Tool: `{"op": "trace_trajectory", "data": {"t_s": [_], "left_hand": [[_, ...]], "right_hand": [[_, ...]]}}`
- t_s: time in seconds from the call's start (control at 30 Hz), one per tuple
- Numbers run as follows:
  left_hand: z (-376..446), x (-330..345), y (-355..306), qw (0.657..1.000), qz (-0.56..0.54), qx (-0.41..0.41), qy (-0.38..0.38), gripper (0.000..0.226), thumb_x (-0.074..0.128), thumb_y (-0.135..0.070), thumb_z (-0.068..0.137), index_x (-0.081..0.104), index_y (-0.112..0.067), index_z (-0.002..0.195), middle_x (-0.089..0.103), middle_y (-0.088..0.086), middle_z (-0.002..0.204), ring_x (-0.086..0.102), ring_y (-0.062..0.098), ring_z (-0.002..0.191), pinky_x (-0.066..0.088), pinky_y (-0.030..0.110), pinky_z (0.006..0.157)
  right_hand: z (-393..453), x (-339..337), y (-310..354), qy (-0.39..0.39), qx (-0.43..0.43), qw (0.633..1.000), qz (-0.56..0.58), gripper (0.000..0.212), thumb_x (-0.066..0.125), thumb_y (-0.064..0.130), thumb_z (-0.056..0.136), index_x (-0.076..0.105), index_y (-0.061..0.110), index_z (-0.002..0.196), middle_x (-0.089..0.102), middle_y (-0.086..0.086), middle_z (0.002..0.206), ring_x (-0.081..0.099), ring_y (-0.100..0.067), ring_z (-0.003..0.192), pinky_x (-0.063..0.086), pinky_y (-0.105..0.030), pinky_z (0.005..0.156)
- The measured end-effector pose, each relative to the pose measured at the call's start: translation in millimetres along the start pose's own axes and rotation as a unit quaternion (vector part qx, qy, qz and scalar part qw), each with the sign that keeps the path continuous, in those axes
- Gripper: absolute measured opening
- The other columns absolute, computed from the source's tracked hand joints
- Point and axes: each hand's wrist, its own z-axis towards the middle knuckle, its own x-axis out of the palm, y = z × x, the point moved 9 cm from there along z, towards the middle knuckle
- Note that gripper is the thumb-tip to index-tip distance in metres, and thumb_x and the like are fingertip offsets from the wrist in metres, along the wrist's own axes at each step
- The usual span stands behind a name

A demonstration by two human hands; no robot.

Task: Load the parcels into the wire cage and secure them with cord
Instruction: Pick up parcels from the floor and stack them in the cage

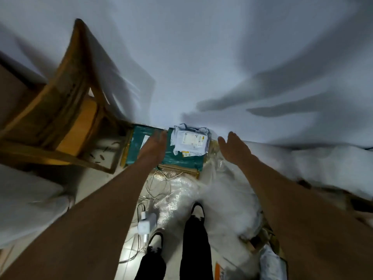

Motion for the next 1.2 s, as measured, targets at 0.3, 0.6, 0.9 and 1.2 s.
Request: {"op": "trace_trajectory", "data": {"t_s": [0.3,0.6,0.9,1.2], "left_hand": [[177,177,88,0.965,-0.219,-0.147,0.022,0.076,0.061,-0.044,0.099,0.024,-0.02,0.161,0.03,0.007,0.165,0.037,0.029,0.146,0.036,0.037,0.111],[293,273,102,0.979,-0.161,-0.113,0.046,0.071,0.062,-0.034,0.101,0.024,-0.013,0.157,0.038,0.014,0.158,0.045,0.033,0.139,0.041,0.036,0.11],[268,294,129,0.948,-0.27,-0.154,0.069,0.033,0.063,-0.028,0.101,0.061,-0.008,0.126,0.068,0.009,0.117,0.063,0.022,0.099,0.054,0.034,0.085],[192,209,49,0.965,-0.237,-0.082,0.072,0.033,0.061,-0.03,0.102,0.064,-0.012,0.13,0.071,0.007,0.117,0.066,0.022,0.107,0.054,0.037,0.095]], "right_hand": [[180,197,-124,0.113,0.158,0.965,0.175,0.102,0.055,0.066,0.09,0.009,0.01,0.161,0.039,-0.017,0.158,0.058,-0.033,0.122,0.047,-0.033,0.084],[316,295,-82,0.133,0.117,0.925,0.336,0.106,0.078,0.05,0.081,0.014,0.021,0.16,0.032,-0.01,0.163,0.04,-0.032,0.144,0.035,-0.047,0.117],[307,309,-107,0.15,0.11,0.877,0.442,0.065,0.094,0.042,0.061,0.07,0.024,0.119,0.076,0.007,0.114,0.068,-0.018,0.11,0.05,-0.041,0.103],[224,211,-94,0.13,0.088,0.872,0.464,0.051,0.088,0.048,0.069,0.073,0.025,0.112,0.078,0.006,0.108,0.071,-0.014,0.102,0.052,-0.037,0.099]]}}
